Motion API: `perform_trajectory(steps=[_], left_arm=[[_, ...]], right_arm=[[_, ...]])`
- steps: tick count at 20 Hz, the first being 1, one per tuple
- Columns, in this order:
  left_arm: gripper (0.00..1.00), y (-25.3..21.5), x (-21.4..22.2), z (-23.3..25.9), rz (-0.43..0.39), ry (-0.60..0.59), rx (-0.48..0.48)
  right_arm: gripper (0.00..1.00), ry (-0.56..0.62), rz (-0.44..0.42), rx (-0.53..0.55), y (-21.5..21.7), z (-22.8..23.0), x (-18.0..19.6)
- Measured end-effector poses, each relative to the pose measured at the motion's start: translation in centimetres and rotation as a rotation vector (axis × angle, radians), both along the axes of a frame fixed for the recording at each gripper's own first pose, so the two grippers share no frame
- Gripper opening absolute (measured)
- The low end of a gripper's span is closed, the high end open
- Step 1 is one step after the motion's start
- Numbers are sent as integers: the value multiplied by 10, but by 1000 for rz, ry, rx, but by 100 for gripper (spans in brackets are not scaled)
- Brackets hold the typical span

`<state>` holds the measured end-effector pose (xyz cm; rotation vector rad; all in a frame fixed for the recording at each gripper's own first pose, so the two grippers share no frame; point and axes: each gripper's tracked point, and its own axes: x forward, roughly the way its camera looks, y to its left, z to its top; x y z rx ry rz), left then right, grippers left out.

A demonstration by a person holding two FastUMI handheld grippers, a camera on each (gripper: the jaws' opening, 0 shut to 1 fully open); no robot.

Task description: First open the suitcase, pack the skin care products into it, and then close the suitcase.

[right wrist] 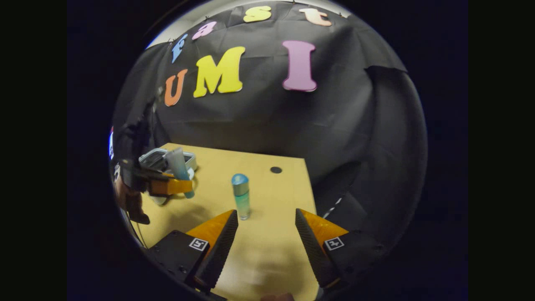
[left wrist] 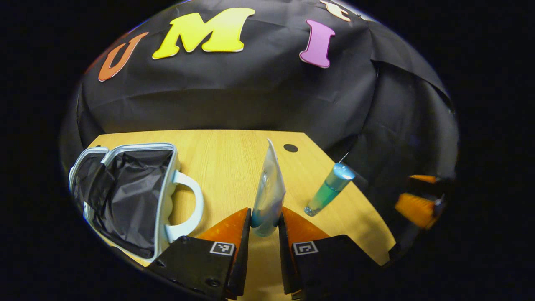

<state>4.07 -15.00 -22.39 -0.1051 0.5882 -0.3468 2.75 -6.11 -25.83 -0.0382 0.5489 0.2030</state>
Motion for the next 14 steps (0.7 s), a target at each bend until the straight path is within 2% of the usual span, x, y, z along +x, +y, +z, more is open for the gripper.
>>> perform_trajectory(steps=[1,2,3,11,13,14], left_arm=[[36,7,-9,10,7,0,-7],[29,16,-18,15,11,0,-4],[34,24,-28,26,23,2,0],[34,104,-62,46,167,25,34],[34,122,-69,47,210,31,34],[34,130,-72,48,228,33,32]], right_arm=[[84,12,10,17,10,-11,7],[81,24,13,30,17,-23,16],[82,37,13,38,24,-35,25],[82,144,4,58,46,-98,75],[80,153,2,68,53,-103,83],[74,151,7,68,57,-103,86]])
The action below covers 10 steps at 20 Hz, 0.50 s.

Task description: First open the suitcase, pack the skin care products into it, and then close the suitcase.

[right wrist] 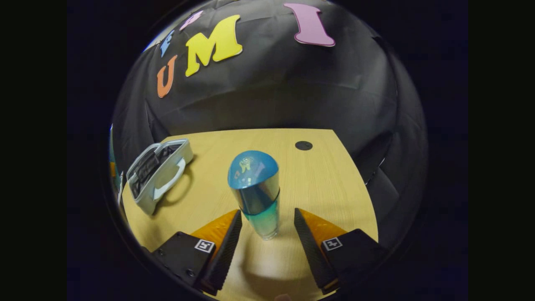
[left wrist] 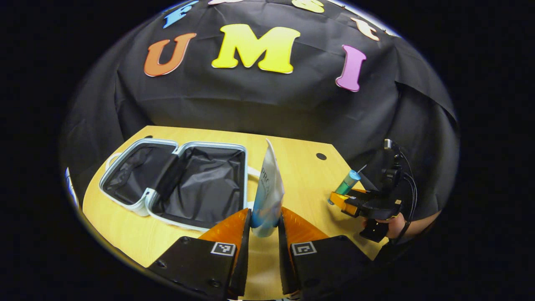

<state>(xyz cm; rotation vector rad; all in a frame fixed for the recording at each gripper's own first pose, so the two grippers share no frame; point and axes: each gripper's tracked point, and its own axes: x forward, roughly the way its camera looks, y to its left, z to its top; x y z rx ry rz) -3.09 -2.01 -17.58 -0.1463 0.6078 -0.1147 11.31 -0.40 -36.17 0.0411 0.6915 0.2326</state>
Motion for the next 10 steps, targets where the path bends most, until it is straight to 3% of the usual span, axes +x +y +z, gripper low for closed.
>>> perform_trajectory(steps=[1,2,4,5,10], left_arm=[[34,8,-3,0,16,5,1],[34,15,-5,0,31,9,1],[34,30,-6,0,61,15,-8],[34,37,-6,0,71,22,-15],[34,81,9,-1,63,64,-2]], right_arm=[[72,-5,9,-6,3,0,1],[60,-9,20,-17,6,-2,4],[52,-8,15,-48,5,-4,7],[42,-5,12,-54,5,-4,8],[34,16,48,-29,16,17,-13]])
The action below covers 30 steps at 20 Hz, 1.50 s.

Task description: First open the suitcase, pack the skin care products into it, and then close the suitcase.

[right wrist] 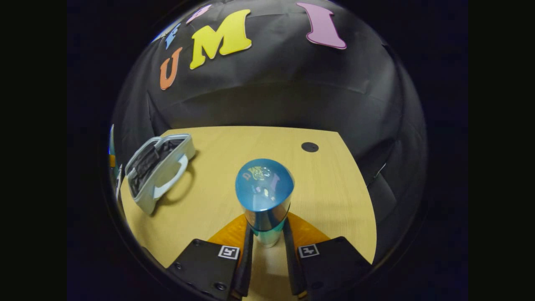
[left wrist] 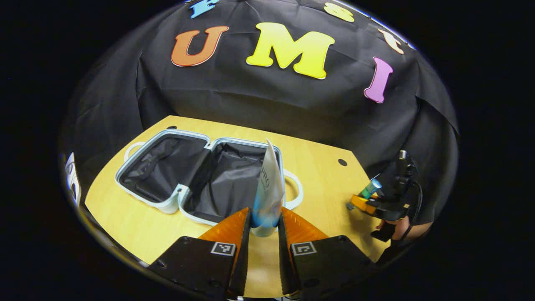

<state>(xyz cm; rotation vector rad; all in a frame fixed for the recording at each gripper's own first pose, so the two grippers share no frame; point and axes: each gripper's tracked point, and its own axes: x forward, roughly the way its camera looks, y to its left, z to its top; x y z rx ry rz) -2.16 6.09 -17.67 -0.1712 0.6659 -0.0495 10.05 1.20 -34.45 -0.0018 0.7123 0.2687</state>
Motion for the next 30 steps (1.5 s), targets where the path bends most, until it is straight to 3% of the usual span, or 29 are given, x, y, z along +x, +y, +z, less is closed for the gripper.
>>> perform_trajectory(steps=[2,6,9,12,18,30], left_arm=[[34,16,15,-3,-33,30,13],[34,35,47,-22,-87,128,-61],[34,45,64,-57,-146,296,-118],[34,49,75,-93,-151,465,-180],[34,64,75,-149,-199,747,-101],[37,58,77,-169,-205,916,-94]], right_arm=[[34,16,24,52,6,22,-21],[34,79,20,191,12,75,-71],[33,113,-21,277,11,107,-103],[34,131,-77,332,7,127,-121],[31,104,-143,343,-7,153,-145],[34,93,-63,358,15,170,-159]])
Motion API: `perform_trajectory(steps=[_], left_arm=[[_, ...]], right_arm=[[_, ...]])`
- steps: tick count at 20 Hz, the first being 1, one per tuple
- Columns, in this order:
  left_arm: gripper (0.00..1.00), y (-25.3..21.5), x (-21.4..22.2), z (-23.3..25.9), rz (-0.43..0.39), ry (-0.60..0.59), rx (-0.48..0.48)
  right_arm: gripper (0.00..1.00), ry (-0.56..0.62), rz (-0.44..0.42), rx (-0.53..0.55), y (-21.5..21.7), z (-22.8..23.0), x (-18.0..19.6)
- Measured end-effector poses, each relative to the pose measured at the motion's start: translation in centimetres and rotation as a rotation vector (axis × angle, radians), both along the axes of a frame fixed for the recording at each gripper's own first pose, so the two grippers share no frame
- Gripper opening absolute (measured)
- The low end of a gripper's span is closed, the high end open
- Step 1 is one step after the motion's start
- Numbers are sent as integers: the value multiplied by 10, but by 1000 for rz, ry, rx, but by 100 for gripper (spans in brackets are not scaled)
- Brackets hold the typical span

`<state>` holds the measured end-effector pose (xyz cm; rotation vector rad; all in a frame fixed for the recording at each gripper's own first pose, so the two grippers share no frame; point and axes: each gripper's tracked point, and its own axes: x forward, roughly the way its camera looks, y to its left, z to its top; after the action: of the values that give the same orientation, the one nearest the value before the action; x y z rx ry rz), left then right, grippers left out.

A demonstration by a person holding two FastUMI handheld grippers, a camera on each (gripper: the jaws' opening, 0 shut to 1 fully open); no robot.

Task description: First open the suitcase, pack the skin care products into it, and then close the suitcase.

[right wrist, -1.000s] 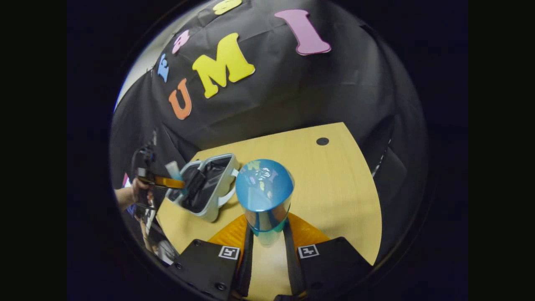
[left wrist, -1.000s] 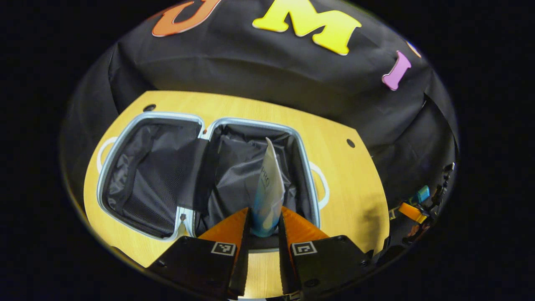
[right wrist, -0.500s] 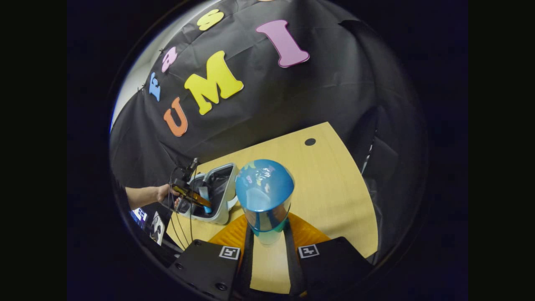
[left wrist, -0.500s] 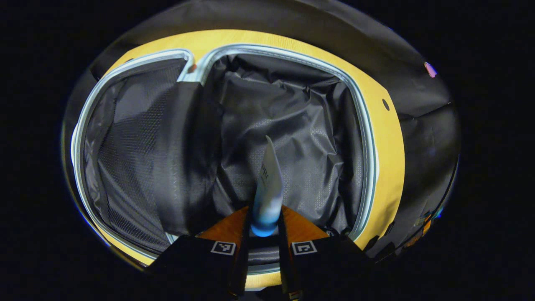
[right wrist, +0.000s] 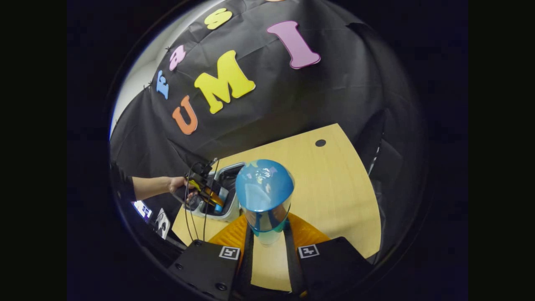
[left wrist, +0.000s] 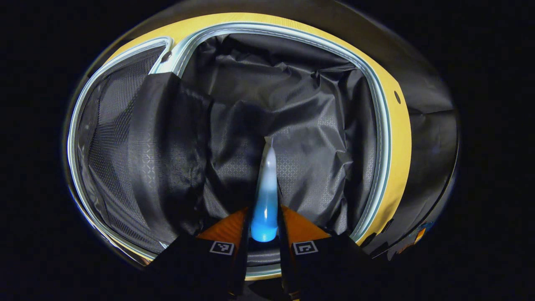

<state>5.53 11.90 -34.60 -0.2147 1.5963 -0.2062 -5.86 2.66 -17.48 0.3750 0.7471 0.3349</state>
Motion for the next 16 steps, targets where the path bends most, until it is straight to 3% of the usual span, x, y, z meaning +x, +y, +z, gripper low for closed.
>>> perform_trajectory(steps=[3,4,5,8,9,10,12,16], left_arm=[[44,0,-5,1,29,4,-18],[49,0,-7,2,46,3,-28],[63,2,-7,3,61,-1,-28],[74,3,-7,17,83,-34,-55],[84,5,-8,26,65,-61,-46],[97,10,-7,34,39,-103,-29],[96,20,-5,57,24,-236,14],[96,44,-16,134,100,-627,103]], right_arm=[[34,-1,35,-14,8,-2,-3],[34,0,47,-17,12,-2,-3],[34,-1,60,-18,16,-3,-4],[34,0,113,-26,37,-1,-3],[34,-3,139,-24,49,2,-1],[34,-5,171,-21,64,6,4],[34,-13,248,-26,100,12,17],[34,-11,416,0,196,18,46]])
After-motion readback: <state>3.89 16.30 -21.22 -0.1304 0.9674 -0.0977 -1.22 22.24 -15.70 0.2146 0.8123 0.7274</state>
